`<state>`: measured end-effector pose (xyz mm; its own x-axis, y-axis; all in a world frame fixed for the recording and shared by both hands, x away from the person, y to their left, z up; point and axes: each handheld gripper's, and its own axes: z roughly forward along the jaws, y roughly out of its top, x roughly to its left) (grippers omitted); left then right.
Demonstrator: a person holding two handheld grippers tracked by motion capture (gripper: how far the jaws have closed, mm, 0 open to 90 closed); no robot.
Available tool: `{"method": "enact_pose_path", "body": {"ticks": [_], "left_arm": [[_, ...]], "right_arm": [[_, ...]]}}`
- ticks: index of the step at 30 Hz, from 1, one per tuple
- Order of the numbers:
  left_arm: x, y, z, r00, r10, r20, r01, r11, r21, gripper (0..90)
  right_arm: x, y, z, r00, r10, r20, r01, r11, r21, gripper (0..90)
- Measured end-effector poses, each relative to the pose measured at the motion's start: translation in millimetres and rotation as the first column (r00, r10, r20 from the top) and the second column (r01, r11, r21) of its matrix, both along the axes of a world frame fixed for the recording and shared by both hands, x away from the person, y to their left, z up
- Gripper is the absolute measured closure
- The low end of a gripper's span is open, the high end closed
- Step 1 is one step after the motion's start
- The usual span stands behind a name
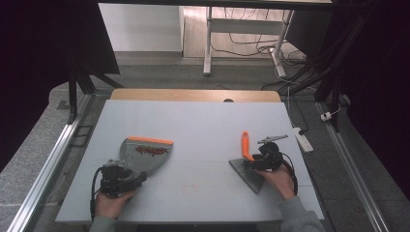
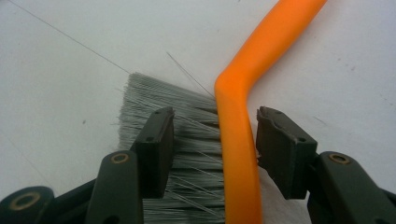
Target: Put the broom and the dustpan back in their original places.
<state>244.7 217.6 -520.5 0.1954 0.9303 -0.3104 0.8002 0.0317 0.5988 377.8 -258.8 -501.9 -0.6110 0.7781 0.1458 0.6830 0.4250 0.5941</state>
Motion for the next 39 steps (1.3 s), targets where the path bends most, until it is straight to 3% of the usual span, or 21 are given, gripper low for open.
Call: {"method": "enact_pose_path", "body": {"ticks": [8, 14, 19, 25, 30, 36, 39], "left_arm": [[-14.7, 0.3, 5.0, 0.9997, -0.024, 0.006, 0.024, 0.9997, 0.001, 27.1], [-21.4, 0.1, 17.2, 0.9954, -0.070, 0.066, 0.067, 0.9965, 0.050, 27.8], [-17.5, -5.4, 23.4, 0.9773, -0.177, 0.117, 0.172, 0.9840, 0.045, 28.5], [-5.9, -15.5, 21.0, 0.9427, -0.312, 0.119, 0.309, 0.9501, 0.043, 28.5], [2.7, -19.6, 18.6, 0.9211, -0.369, 0.125, 0.365, 0.9296, 0.048, 28.3], [3.8, -19.6, 16.5, 0.9081, -0.397, 0.133, 0.394, 0.9178, 0.048, 28.1], [4.3, -19.6, 16.0, 0.9040, -0.405, 0.138, 0.402, 0.9144, 0.049, 28.1]], "right_arm": [[-6.5, -2.4, 7.9, 0.9984, 0.013, 0.055, -0.015, 0.9996, 0.025, 48.5], [-12.8, -3.3, 13.8, 0.9955, 0.038, 0.087, -0.041, 0.9982, 0.042, 48.5], [-19.6, -2.6, 16.5, 0.9892, 0.081, 0.122, -0.087, 0.9951, 0.047, 49.0], [-32.3, -3.3, 21.2, 0.9746, 0.138, 0.177, -0.149, 0.9873, 0.054, 49.0], [-43.4, -6.6, 21.2, 0.9616, 0.169, 0.217, -0.186, 0.9806, 0.061, 48.6], [-54.6, -19.1, 20.7, 0.9475, 0.169, 0.272, -0.190, 0.9803, 0.054, 48.4], [-57.8, -24.2, 19.1, 0.9481, 0.156, 0.277, -0.179, 0.9822, 0.058, 47.6]]}}
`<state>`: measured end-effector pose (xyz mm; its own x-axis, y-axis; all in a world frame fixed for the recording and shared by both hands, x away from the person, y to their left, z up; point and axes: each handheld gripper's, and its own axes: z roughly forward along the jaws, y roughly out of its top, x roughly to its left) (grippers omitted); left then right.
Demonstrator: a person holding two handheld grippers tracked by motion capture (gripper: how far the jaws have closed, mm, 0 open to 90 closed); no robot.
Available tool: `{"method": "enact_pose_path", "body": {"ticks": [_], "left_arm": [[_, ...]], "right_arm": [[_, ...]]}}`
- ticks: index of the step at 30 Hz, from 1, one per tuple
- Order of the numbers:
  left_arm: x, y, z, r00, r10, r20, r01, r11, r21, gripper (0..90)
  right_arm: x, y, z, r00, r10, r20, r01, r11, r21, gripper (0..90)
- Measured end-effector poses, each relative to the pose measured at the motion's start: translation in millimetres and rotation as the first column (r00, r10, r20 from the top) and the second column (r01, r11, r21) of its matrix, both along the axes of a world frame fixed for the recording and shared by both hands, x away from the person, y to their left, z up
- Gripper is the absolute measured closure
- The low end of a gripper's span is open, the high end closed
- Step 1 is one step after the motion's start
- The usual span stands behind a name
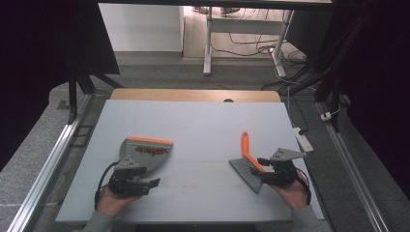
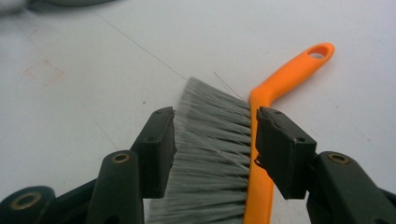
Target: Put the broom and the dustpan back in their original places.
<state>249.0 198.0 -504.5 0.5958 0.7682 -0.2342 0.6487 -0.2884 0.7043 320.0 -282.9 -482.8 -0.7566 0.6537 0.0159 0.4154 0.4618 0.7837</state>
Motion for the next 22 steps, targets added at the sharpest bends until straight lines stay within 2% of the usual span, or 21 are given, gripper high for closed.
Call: {"method": "enact_pose_path", "body": {"ticks": [9, 22], "left_arm": [[3.0, -1.2, -1.3, 1.0000, -0.005, -0.001, 0.005, 1.0000, 0.004, 28.2], [3.9, -1.7, -1.5, 0.9999, -0.011, -0.010, 0.011, 0.9999, 0.004, 28.2]], "right_arm": [[-3.0, 2.2, -1.7, 0.9998, 0.016, 0.013, -0.016, 0.9997, -0.017, 47.4], [-2.9, 2.1, -0.9, 0.9996, 0.024, 0.016, -0.024, 0.9996, -0.016, 47.4]]}}
